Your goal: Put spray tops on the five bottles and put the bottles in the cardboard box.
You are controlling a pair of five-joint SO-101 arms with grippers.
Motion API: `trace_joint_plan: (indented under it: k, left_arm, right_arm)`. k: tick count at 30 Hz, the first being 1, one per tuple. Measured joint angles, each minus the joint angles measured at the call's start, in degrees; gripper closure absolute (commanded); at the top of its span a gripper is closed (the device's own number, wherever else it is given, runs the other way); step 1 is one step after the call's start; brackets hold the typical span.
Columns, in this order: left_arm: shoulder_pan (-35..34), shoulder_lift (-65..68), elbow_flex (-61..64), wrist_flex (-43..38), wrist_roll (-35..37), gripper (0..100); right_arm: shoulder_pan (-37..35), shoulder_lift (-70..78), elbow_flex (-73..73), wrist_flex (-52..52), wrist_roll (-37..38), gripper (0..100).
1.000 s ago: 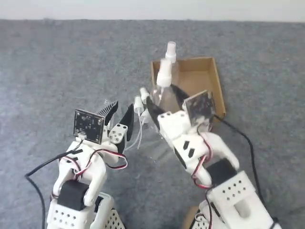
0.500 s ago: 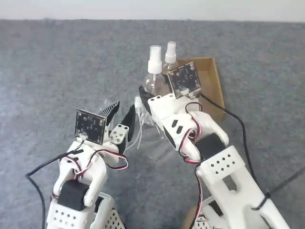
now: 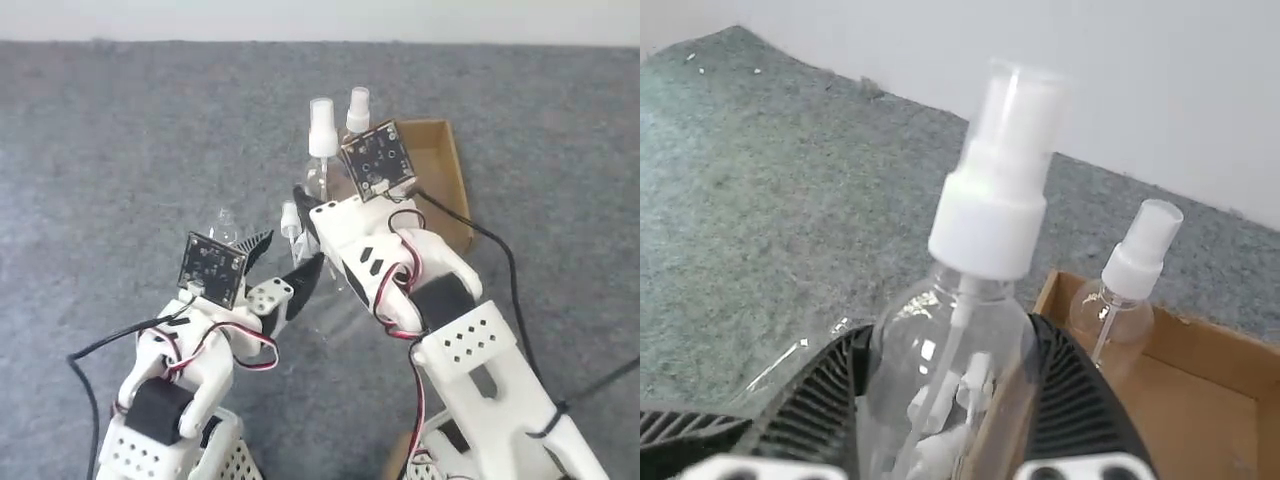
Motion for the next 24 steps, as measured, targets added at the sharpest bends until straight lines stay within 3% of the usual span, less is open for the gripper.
trace_joint_plan:
  k: [5,11,24]
  left_arm:
    - [0.1,0.0,0.3,-1.1,0.0,67]
    - [0.0,0.0,3.3,-5.5,0.0,67]
    - [0.3,-0.4,3.5,-5.8,0.0,67]
  right_arm:
    - [-1.2,0.0,-3.5,1.6,0.0,99.3]
    - [-5.5,0.0,-8.9,11.9,0.0,99.3]
    - [-5.5,-4.8,-13.1,23.5,2.3,99.3]
